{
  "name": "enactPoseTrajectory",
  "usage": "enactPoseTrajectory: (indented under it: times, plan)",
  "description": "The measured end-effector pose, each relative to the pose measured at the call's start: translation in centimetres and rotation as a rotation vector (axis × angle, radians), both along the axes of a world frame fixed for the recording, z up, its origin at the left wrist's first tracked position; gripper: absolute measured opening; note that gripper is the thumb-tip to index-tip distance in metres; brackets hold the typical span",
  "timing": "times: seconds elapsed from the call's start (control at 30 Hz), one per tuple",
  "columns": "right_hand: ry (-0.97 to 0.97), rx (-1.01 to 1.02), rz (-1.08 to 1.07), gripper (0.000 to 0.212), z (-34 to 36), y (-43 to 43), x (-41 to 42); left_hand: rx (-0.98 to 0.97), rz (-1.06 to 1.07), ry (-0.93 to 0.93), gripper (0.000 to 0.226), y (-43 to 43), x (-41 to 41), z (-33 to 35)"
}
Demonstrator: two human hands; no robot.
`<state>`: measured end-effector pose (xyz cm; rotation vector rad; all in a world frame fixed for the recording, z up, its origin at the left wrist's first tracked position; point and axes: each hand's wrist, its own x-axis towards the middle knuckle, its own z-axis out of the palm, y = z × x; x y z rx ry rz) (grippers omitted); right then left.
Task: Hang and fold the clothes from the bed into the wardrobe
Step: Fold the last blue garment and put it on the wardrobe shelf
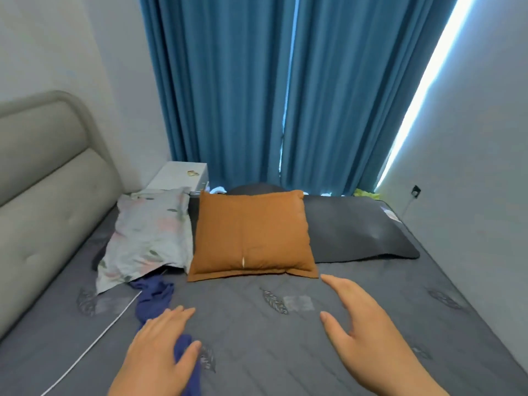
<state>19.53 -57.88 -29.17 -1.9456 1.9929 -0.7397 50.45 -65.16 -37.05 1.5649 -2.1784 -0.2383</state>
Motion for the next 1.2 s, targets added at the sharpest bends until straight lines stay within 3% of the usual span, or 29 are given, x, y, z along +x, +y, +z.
enactPoseTrajectory:
  times: [0.13,0.27,0.4,0.53,0.67,0.77,0.87,0.93,1.0,1.13,1.2]
  plan:
    - [-0.108,0.162,0.133,0.052,-5.9,-1.8,2.3,0.215,0.226,-0.011,0.061,4.1,4.8,-5.7]
    - [-0.207,0.344,0.199,0.051,-13.4,-2.6,5.5,0.501,0.461,0.239,0.076,7.9,7.1,-11.0]
    - [-0.267,0.555,0.240,0.044,-21.7,-2.1,9.2,0.736,0.609,0.484,0.035,9.2,8.6,-19.1]
    - [-0.270,0.739,0.232,0.046,-32.3,-2.1,12.9,0.883,0.751,0.648,0.029,8.5,9.4,-29.2]
    - [-0.316,0.871,0.158,0.029,-42.4,-2.5,16.8,0.942,0.799,0.665,0.038,7.1,10.0,-37.7]
    - [-0.331,0.985,0.142,0.029,-50.4,-2.5,20.3,1.015,0.811,0.650,0.047,7.1,10.2,-44.2]
    - [-0.281,1.074,0.162,0.030,-55.1,-1.6,23.2,1.093,0.796,0.642,0.033,7.9,8.8,-47.2]
    - [-0.239,1.093,0.131,0.020,-56.6,-1.1,24.2,1.133,0.792,0.645,0.027,8.5,7.2,-48.3]
    - [-0.237,1.090,0.028,0.029,-57.5,-0.7,24.1,1.153,0.747,0.580,0.024,9.4,5.7,-49.2]
    - [-0.438,0.956,-0.264,0.035,-56.5,-1.0,22.8,1.142,0.905,0.417,0.043,10.1,5.0,-50.0]
    - [-0.557,0.904,-0.369,0.030,-55.1,-1.9,22.1,1.147,0.947,0.406,0.036,9.8,5.2,-50.1]
